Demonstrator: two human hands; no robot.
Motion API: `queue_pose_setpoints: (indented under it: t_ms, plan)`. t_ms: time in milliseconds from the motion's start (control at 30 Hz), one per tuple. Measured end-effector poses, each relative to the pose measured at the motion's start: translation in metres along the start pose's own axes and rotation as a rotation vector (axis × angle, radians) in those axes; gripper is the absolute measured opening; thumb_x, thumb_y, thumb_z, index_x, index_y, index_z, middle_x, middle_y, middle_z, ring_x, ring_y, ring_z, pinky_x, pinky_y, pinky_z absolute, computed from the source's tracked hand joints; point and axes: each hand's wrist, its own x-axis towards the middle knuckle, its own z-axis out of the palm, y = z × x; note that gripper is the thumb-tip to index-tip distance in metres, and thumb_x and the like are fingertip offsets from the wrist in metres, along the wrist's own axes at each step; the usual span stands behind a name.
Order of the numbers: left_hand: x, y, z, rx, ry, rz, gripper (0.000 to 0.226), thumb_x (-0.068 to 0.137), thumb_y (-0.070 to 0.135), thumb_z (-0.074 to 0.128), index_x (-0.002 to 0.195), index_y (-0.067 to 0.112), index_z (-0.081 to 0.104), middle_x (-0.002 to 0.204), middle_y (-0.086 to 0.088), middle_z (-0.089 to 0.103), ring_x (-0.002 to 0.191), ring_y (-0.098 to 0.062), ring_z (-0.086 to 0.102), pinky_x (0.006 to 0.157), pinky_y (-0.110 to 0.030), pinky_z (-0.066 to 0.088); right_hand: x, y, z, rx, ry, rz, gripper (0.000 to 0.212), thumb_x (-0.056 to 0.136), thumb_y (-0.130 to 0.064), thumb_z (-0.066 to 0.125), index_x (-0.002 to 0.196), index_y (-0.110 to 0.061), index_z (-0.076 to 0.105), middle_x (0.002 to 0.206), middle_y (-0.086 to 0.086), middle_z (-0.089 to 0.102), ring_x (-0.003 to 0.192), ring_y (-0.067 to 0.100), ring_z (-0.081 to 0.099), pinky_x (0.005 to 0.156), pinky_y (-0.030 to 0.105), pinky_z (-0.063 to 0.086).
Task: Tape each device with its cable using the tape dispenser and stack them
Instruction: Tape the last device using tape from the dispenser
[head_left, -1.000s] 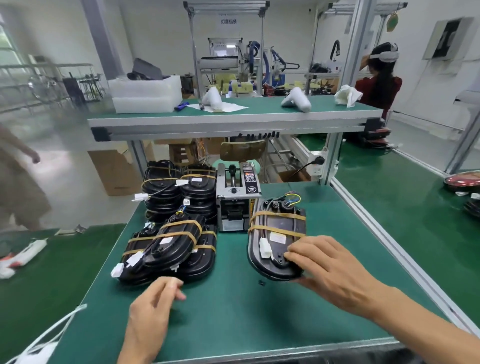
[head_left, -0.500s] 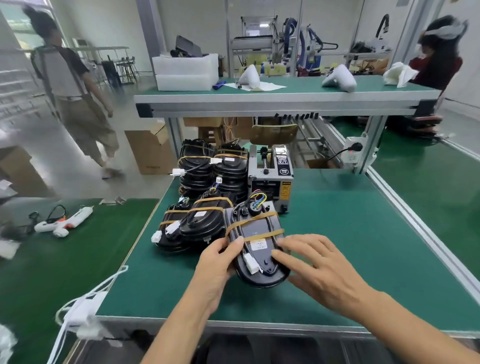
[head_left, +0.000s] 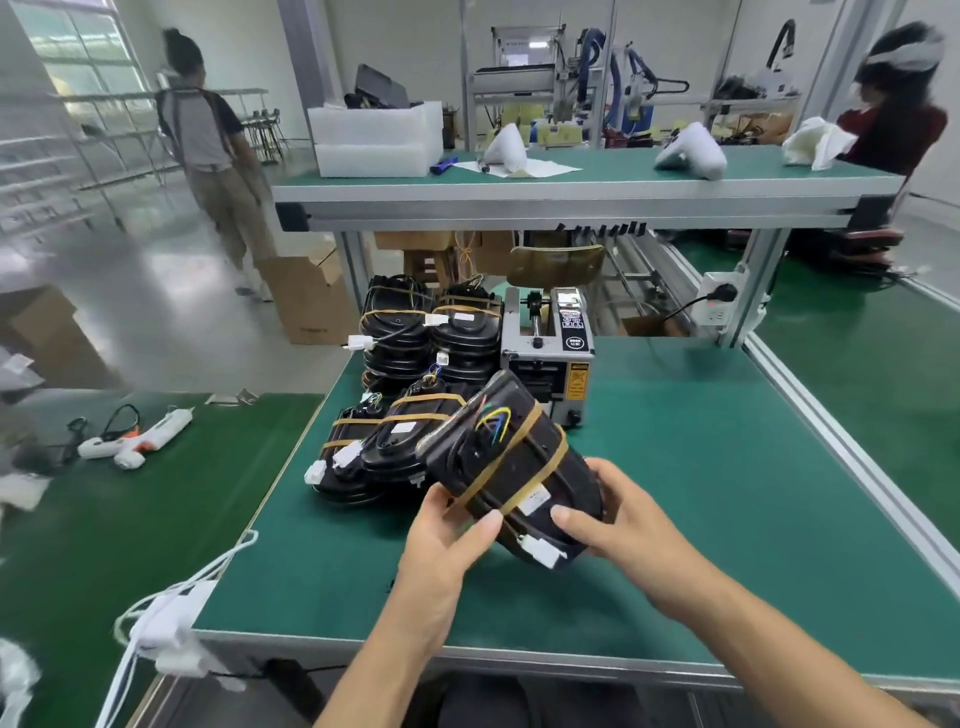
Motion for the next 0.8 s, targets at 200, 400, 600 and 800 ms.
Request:
queue_pose_setpoints:
  t_ms: [200, 400, 600, 800]
  plan:
    - [-0.011, 0.025, -0.056, 0.228, -0.046, 0.114, 0.089, 0.077, 0.044, 0.084, 0.155, 0.026, 0.045, 0.151, 0.014, 0.063, 0.144, -0.008, 0.056, 0.116, -0.022, 0.046, 0.017, -0.026, -0.033, -0.502, -0.098, -0.198, 0.055, 0.091, -0.021, 0.079, 0.136, -0.039, 0.052, 0.128, -0.014, 0.068, 0.118, 0.01, 0.065, 0.097, 0.029, 0.054]
    - [-0.018, 0.028, -0.078, 0.417, -0.067, 0.126, 0.072, 0.096, 0.067, 0.065, 0.151, 0.021, 0.055, 0.143, 0.018, 0.069, 0.14, -0.001, 0.057, 0.113, -0.015, 0.044, 0.03, -0.026, -0.031, -0.805, -0.12, -0.277, 0.062, 0.087, -0.019, 0.08, 0.134, -0.047, 0.05, 0.129, -0.028, 0.062, 0.12, 0.003, 0.059, 0.102, 0.028, 0.049]
    - [-0.009, -0.008, -0.078, 0.416, -0.043, 0.06, 0.04, 0.103, 0.028, 0.065, 0.142, 0.02, 0.06, 0.129, 0.025, 0.074, 0.123, 0.005, 0.068, 0.099, -0.008, 0.048, 0.034, -0.014, -0.019, -0.899, -0.161, -0.302, 0.066, 0.086, -0.019, 0.079, 0.134, -0.051, 0.046, 0.13, -0.032, 0.057, 0.12, -0.003, 0.056, 0.103, 0.027, 0.047]
    - [-0.005, -0.017, -0.079, 0.465, -0.064, 0.113, 0.036, 0.1, 0.046, 0.067, 0.136, 0.039, 0.071, 0.128, 0.011, 0.078, 0.123, -0.008, 0.071, 0.102, -0.015, 0.05, 0.038, -0.006, -0.011, -0.916, -0.179, -0.273, 0.067, 0.087, -0.019, 0.078, 0.137, -0.048, 0.045, 0.132, -0.029, 0.056, 0.123, -0.001, 0.055, 0.106, 0.029, 0.046]
